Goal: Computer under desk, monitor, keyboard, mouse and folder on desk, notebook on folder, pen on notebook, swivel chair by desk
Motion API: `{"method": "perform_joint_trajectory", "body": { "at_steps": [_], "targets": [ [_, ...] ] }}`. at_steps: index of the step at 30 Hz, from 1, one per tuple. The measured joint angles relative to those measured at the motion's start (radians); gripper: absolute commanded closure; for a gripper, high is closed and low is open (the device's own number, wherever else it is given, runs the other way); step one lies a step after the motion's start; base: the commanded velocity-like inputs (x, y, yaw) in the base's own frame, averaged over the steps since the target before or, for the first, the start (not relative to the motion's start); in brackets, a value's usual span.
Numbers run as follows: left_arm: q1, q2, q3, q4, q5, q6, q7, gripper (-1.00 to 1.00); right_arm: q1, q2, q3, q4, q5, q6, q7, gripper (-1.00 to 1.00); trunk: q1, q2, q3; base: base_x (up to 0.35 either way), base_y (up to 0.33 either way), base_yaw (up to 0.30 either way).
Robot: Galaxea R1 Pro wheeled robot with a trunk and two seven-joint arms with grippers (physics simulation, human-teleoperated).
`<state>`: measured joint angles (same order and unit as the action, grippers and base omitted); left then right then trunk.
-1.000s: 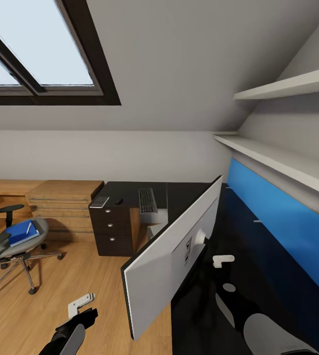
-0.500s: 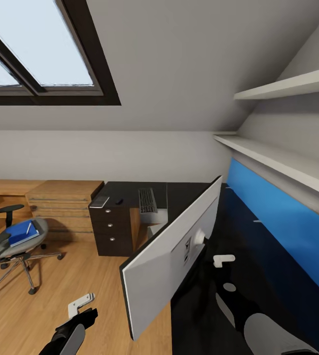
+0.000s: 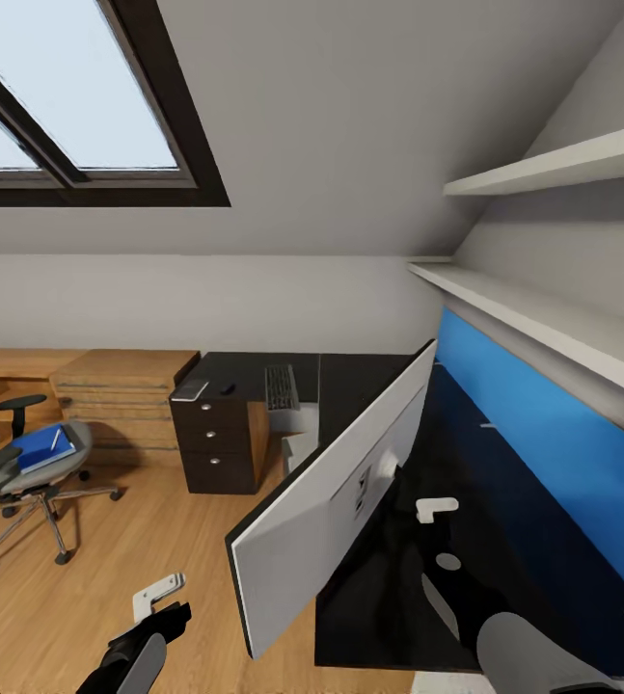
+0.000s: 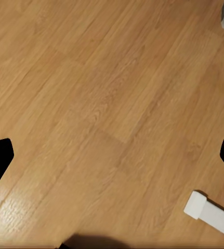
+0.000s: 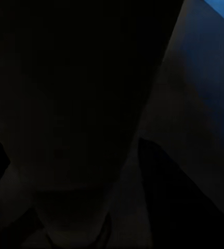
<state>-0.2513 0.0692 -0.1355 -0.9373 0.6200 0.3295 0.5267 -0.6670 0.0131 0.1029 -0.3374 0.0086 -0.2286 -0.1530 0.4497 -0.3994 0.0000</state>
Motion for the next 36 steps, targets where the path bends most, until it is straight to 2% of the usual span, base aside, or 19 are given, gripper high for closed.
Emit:
{"method": "perform_joint_trajectory", "body": {
  "at_steps": [13,36],
  "targets": [
    [0.0,0.0,0.0,0.0,0.0,0.0,0.0,-1.0,0.0,0.0,0.001,0.0,0.003,0.0,0.002,1.0,0.0,0.0,0.0,-0.013,-0.03,0.0],
    [0.0,0.001,0.0,0.0,0.0,-0.002,0.0,-1.0,0.0,-0.001,0.001,-0.001,0.002,0.002,0.002,1.0,0.0,0.0,0.0,0.006,-0.286,0.0]
  ]
}}
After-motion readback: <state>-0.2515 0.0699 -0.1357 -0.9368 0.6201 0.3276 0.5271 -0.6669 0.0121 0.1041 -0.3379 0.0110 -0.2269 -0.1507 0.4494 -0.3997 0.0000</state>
